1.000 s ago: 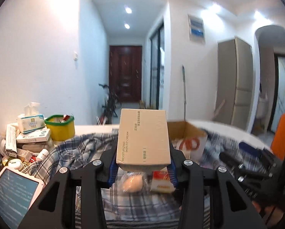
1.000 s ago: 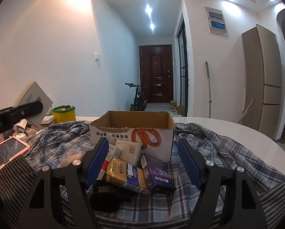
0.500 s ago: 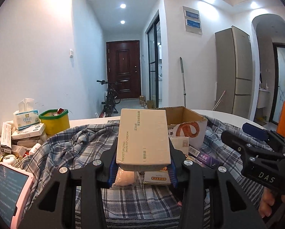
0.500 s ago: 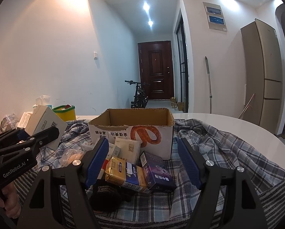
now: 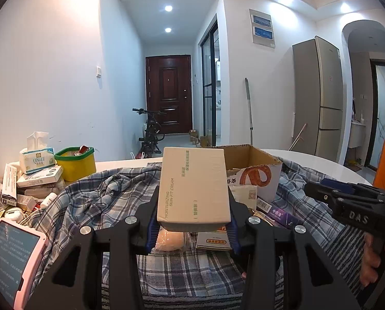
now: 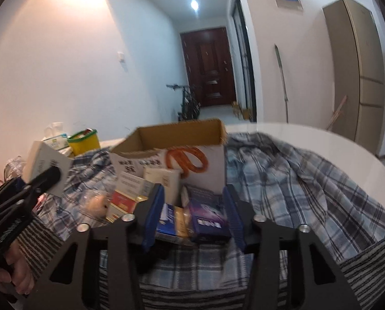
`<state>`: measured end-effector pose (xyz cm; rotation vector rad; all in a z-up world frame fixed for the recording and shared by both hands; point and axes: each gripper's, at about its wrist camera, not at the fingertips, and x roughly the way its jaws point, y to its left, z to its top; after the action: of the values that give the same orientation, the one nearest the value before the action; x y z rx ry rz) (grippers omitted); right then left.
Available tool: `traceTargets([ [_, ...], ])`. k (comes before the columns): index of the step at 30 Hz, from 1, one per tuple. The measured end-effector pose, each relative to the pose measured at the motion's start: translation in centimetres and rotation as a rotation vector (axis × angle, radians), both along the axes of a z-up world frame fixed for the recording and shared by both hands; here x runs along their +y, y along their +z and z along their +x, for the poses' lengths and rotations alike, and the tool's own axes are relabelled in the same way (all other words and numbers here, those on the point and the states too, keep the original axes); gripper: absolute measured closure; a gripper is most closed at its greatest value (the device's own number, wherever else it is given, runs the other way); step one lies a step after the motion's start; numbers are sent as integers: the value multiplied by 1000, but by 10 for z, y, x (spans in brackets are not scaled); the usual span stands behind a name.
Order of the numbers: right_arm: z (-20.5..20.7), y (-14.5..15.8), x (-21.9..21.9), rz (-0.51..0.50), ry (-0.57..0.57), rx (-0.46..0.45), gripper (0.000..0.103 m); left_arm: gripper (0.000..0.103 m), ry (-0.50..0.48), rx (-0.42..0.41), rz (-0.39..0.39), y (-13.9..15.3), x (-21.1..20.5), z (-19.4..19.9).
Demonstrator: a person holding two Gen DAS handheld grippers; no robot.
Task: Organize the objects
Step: 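Lift the white box with the left gripper while the right gripper approaches the purple box, then close the right gripper on the purple-blue box and lift it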
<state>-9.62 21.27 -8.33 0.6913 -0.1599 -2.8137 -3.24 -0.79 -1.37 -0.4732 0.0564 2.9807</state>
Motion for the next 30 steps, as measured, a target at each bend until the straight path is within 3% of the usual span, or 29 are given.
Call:
traceTargets([
  [5,-24,-16,8,-68,31,-140,65,58,9,-39,-3,-3,1,-8],
  [15,-52,-45,15,-95,12,-337,62,58,15,-59,15,-7,-3,-12],
  [26,-60,-60,16,-106,8,-404,43,58,8,-79,-7,-10,2,-16],
  [30,-62,-62,16,-107,12,-421,42,58,8,-80,-7,-10,2,-16],
])
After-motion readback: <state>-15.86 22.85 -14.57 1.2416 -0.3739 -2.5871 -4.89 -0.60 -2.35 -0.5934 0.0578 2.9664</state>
